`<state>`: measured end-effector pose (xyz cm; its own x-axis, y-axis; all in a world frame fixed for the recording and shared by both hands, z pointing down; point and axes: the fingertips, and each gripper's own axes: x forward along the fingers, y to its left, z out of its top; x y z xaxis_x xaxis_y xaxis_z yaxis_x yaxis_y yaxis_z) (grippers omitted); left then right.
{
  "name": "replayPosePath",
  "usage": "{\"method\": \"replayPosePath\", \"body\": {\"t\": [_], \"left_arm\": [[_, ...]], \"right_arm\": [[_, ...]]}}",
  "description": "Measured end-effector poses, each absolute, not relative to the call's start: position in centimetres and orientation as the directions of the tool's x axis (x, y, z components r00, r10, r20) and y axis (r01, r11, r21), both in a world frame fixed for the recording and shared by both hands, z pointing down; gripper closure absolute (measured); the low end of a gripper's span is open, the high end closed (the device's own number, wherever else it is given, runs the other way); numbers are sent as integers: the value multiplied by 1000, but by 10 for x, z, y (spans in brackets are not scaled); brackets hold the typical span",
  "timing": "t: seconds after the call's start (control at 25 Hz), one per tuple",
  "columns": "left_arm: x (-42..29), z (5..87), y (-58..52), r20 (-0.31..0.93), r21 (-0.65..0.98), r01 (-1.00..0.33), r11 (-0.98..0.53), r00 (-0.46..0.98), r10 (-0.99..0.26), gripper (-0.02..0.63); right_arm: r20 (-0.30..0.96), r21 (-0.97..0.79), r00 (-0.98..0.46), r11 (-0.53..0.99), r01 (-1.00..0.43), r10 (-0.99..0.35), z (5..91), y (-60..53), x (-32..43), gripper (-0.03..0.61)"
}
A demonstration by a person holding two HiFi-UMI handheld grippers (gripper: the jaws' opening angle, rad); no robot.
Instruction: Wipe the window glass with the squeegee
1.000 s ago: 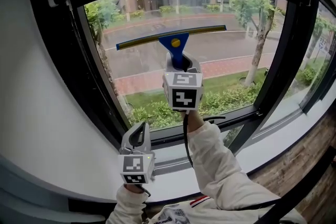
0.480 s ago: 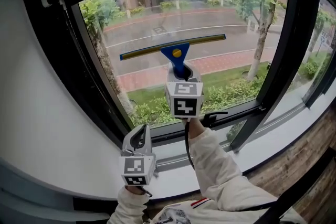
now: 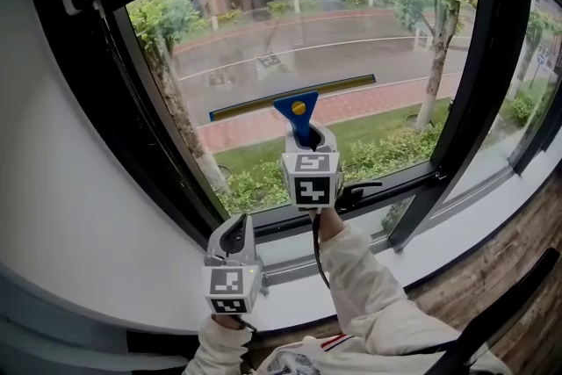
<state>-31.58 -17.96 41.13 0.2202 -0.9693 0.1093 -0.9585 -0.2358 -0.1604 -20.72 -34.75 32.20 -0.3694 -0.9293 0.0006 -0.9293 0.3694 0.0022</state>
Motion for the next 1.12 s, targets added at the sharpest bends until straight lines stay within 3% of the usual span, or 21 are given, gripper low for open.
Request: {"method": "replayPosePath", "body": {"t": [0.56,1.12], "left_arm": [[-315,428,-177,141,-148,-958,-243,223,-965,614],[-319,448,-171,176,-138,-960,-245,220,-960,614]], "right_arm": [[65,4,-370,371,-929,-927,377,-345,-203,476],[242,-85,-399,391,-917,-884,470,-341,-202,480]]}}
